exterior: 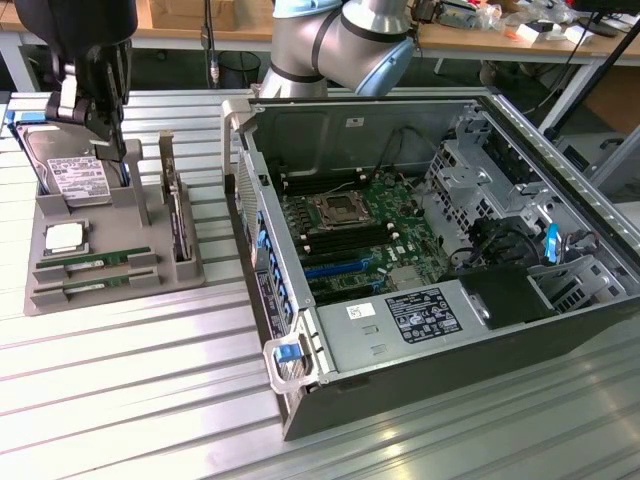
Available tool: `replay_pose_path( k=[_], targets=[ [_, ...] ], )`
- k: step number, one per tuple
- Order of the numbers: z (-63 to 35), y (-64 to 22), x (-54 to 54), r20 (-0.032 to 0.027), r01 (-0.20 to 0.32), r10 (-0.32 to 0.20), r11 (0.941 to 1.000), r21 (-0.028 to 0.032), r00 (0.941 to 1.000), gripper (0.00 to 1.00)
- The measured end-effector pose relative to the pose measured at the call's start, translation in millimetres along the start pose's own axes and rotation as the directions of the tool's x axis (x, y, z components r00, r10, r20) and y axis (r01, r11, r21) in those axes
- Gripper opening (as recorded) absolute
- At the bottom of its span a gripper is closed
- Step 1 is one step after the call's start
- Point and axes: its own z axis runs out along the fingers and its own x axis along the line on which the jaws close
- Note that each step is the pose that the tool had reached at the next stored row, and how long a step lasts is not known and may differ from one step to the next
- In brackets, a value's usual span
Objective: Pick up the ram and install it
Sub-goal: 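Pick up the ram and move it above insertion slot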
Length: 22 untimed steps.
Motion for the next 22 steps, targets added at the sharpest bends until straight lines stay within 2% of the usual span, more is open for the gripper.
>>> replay_pose_path(
  k=[5, 12, 14, 17, 18, 20, 22],
  targets=[
    [0.0, 0.0, 0.0, -0.0028, 0.062, -0.062, 0.998, -0.0017, 0.998, 0.11],
    [0.0, 0.0, 0.0, -0.0062, 0.147, -0.147, 0.9892, -0.0041, 0.9891, 0.11],
    [0.0, 0.0, 0.0, -0.0073, 0.173, -0.173, 0.9848, -0.0049, 0.9848, 0.11],
    [0.0, 0.0, 0.0, -0.0093, 0.224, -0.224, 0.9745, -0.0066, 0.9745, 0.11],
    [0.0, 0.0, 0.0, -0.0099, 0.242, -0.242, 0.9703, -0.0072, 0.9703, 0.11],
    [0.0, 0.0, 0.0, -0.0117, 0.287, -0.287, 0.9579, -0.0088, 0.9579, 0.11],
    [0.0, 0.0, 0.0, -0.0123, 0.303, -0.303, 0.9528, -0.0095, 0.9528, 0.11]
  ],
)
